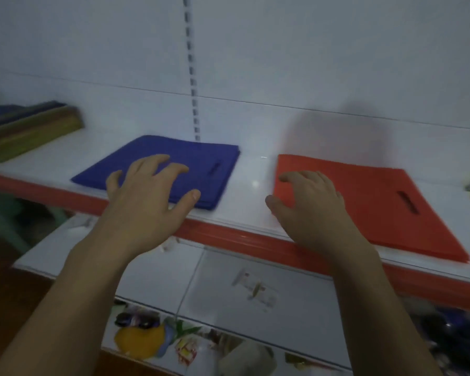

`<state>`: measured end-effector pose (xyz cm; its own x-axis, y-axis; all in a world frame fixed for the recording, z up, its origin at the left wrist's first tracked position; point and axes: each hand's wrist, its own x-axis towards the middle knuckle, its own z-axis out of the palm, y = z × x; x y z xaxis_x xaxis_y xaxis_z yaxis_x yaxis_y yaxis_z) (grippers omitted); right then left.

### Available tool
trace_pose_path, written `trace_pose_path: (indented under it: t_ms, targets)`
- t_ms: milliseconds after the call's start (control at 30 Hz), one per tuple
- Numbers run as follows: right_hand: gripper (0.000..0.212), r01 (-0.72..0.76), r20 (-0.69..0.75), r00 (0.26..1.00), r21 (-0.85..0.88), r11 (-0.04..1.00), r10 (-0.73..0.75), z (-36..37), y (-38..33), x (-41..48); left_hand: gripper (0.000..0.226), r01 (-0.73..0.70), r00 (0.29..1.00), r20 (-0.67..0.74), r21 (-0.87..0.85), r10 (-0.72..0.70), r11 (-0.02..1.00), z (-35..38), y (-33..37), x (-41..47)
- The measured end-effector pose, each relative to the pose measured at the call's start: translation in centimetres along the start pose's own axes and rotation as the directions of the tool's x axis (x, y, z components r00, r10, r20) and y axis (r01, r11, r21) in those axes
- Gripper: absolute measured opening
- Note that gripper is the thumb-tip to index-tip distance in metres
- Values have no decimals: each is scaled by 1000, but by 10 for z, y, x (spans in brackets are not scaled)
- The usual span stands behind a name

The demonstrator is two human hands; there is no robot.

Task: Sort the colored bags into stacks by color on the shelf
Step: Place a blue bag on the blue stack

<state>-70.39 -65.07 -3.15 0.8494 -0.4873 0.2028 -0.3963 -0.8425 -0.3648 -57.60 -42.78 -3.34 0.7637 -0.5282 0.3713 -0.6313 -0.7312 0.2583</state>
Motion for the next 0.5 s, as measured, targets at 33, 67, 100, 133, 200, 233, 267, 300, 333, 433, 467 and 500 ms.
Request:
trace_pose_path:
  t_ms: [33,67,100,133,200,233,267,300,333,433,467,500]
  targets:
    - [56,59,14,998,19,998,-59,9,-24,4,61,29,999,-17,4,-29,1000,-11,-22,-6]
    - [57,121,35,992,32,992,-122,19,-48,8,64,58,998,-29,14,-58,998,-21,-43,-13]
    - [59,180,56,982,43,983,-182,29,-72,12,66,92,995,-41,26,-91,995,-30,-65,-20]
    - [60,225,75,971,60,973,-229,38,-96,15,66,130,990,-51,34,-128,991,-39,-86,-27]
    - [62,289,102,948,117,950,-301,54,-141,21,64,212,976,-65,31,-209,977,-55,-128,-42]
    - [62,320,112,935,149,936,-337,63,-161,24,63,247,967,-74,29,-245,968,-63,-148,-50]
    - [62,350,122,920,177,920,-373,72,-180,26,61,281,957,-85,34,-277,959,-69,-166,-58]
    - [62,377,133,904,205,903,-407,82,-199,29,59,320,944,-94,42,-315,946,-74,-184,-67]
    - [62,401,140,887,236,885,-439,93,-216,32,58,366,927,-103,51,-360,929,-77,-201,-77]
    - [62,453,144,845,317,833,-515,123,-266,45,55,492,866,-134,65,-481,868,-83,-248,-100]
    - [63,466,148,832,334,819,-534,132,-283,50,53,521,849,-145,63,-509,851,-85,-261,-104]
    - [63,478,158,820,344,809,-551,141,-299,56,52,545,833,-153,59,-532,836,-86,-275,-106]
